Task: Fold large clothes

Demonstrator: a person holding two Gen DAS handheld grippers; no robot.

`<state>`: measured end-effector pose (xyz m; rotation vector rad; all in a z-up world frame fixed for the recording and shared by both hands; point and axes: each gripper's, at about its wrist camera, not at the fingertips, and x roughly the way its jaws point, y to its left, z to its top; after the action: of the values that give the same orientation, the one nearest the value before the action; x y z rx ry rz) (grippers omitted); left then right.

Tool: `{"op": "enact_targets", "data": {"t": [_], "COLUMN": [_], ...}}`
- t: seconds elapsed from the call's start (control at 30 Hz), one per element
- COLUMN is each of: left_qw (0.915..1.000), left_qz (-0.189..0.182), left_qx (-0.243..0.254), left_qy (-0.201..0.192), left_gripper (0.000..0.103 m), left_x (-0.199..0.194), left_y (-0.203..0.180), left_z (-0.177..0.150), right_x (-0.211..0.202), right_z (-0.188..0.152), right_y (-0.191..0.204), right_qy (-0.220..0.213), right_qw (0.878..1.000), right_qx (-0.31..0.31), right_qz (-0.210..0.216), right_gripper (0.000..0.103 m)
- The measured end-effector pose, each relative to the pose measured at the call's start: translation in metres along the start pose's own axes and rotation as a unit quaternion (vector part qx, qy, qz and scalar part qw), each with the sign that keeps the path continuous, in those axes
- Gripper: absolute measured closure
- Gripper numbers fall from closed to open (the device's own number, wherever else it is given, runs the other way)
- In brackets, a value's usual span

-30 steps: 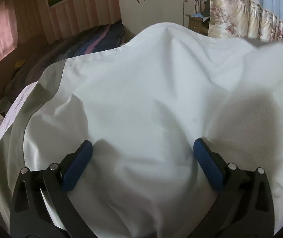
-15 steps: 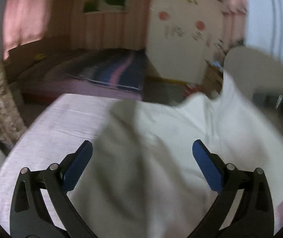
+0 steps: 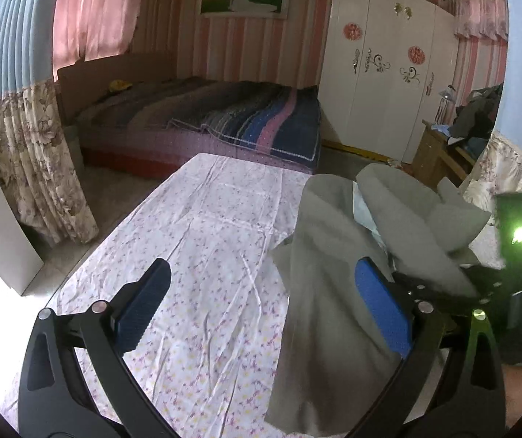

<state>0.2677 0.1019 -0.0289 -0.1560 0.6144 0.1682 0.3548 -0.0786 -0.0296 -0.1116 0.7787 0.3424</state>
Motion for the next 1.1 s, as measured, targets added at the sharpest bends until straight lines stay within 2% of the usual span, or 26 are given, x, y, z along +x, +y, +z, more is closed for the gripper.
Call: {"op": "enact_targets", "data": {"t": [0.03,0.13,0.2,0.27,0.33,0.4,0.57,0.67,0.77,0.83,0.87,0.9,0.97,1.1], "left_qw": [1.0000,0.9998,0.9994,0.9985,0.9959,0.9921,0.9778,0.9740,0.9764,0.9750,0.9729,0.9715,0.9716,0.9751], "left_qz": [-0.001,-0.004,-0.014,-0.039,-0.072,-0.100,-0.170,-0.166,-0.141,-0.139,-0.133,-0.136,-0.146,-0.114], "left_qx": [0.000,0.000,0.005,0.021,0.044,0.063,0.107,0.145,0.161,0.173,0.189,0.194,0.186,0.186], "left_qy": [-0.002,-0.020,-0.030,-0.033,-0.033,-0.041,-0.060,-0.051,-0.026,-0.003,0.006,0.007,0.011,-0.039], "left_gripper": [0.003,0.003,0.003,0.003,0.003,0.003,0.003,0.003,0.005,0.046,0.070,0.078,0.084,0.088], "left_x": [-0.004,-0.024,-0.037,-0.050,-0.059,-0.071,-0.092,-0.080,-0.045,-0.022,-0.011,-0.006,-0.003,-0.029], "left_y": [-0.001,0.000,-0.007,-0.024,-0.049,-0.075,-0.147,-0.183,-0.201,-0.203,-0.203,-0.199,-0.187,-0.146], "left_z": [-0.001,0.003,0.006,0.005,0.000,-0.006,-0.016,-0.026,-0.036,-0.044,-0.048,-0.049,-0.045,-0.026], "right_x": [-0.018,-0.079,-0.121,-0.163,-0.185,-0.193,-0.191,-0.186,-0.180,-0.176,-0.173,-0.170,-0.163,-0.153], "right_z": [0.002,0.008,0.007,-0.003,-0.015,-0.027,-0.057,-0.071,-0.084,-0.086,-0.086,-0.089,-0.087,-0.080], "right_y": [-0.001,-0.016,-0.031,-0.055,-0.076,-0.100,-0.165,-0.179,-0.178,-0.170,-0.168,-0.166,-0.159,-0.156], "right_qy": [-0.023,-0.082,-0.122,-0.175,-0.196,-0.189,-0.150,-0.135,-0.126,-0.121,-0.118,-0.114,-0.108,-0.105], "right_qw": [1.000,0.996,0.992,0.982,0.970,0.966,0.967,0.969,0.972,0.974,0.975,0.976,0.979,0.982], "right_qx": [0.002,0.015,0.019,0.021,0.013,0.029,0.106,0.125,0.128,0.124,0.119,0.115,0.104,0.099], "right_qz": [0.004,0.015,0.002,-0.067,-0.140,-0.173,-0.175,-0.167,-0.154,-0.148,-0.144,-0.144,-0.137,-0.122], "right_gripper": [0.024,0.021,0.017,0.005,0.005,0.004,0.004,0.004,0.004,0.004,0.004,0.004,0.004,0.004]}}
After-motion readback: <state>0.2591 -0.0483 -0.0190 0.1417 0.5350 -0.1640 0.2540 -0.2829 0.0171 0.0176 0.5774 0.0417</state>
